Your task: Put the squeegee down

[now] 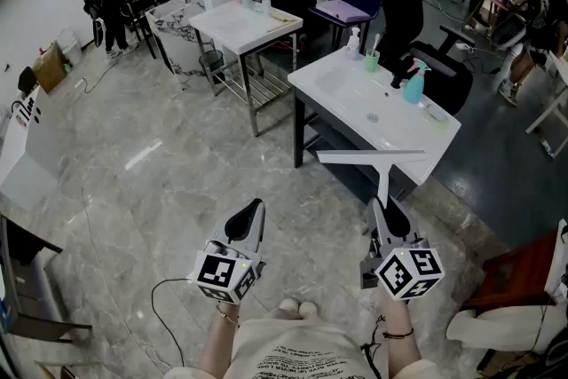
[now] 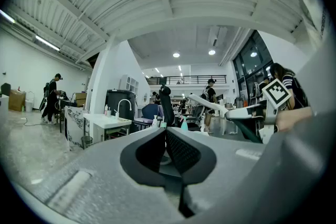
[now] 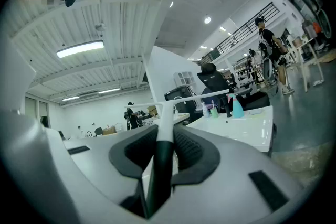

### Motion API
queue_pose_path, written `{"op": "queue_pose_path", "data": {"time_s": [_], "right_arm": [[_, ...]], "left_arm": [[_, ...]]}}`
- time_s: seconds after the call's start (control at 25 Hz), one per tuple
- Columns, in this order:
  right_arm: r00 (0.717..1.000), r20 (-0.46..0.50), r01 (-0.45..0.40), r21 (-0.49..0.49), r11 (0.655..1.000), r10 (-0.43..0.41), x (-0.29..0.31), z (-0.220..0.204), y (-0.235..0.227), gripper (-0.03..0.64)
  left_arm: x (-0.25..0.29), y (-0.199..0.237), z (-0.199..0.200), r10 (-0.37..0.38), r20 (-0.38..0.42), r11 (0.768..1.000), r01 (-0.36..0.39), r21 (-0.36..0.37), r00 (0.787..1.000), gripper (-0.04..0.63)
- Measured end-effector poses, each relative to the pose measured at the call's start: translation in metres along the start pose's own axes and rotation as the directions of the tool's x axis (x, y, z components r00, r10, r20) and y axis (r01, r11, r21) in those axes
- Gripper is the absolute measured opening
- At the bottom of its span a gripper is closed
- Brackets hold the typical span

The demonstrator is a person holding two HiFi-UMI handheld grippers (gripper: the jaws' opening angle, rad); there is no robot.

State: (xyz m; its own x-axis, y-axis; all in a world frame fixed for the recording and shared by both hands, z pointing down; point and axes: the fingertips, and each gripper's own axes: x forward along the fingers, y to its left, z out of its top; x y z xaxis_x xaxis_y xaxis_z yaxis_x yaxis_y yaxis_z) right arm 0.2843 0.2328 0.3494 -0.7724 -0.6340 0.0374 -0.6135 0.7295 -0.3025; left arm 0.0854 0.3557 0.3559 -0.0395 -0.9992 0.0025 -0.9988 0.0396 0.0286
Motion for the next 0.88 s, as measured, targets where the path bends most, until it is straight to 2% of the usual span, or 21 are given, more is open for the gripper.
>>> {"op": "queue_pose_path", "data": {"time_s": [0.6, 0.88], "right_arm": [[1.000, 0.000, -0.026, 0.038, 0.999, 0.026, -0.011, -0.002, -0.009, 0.095], [0.999, 0.015, -0.037, 0.106, 0.994, 0.035, -0.008, -0.003, -0.017, 0.095]], "left_arm": [[-0.001, -0.018, 0.000, 0.005, 0.010, 1.000, -0.004, -0.023, 1.000, 0.023], [0.011, -0.033, -0.002, -0.005, 0.021, 0.999, 0.005, -0.043, 1.000, 0.023]]}}
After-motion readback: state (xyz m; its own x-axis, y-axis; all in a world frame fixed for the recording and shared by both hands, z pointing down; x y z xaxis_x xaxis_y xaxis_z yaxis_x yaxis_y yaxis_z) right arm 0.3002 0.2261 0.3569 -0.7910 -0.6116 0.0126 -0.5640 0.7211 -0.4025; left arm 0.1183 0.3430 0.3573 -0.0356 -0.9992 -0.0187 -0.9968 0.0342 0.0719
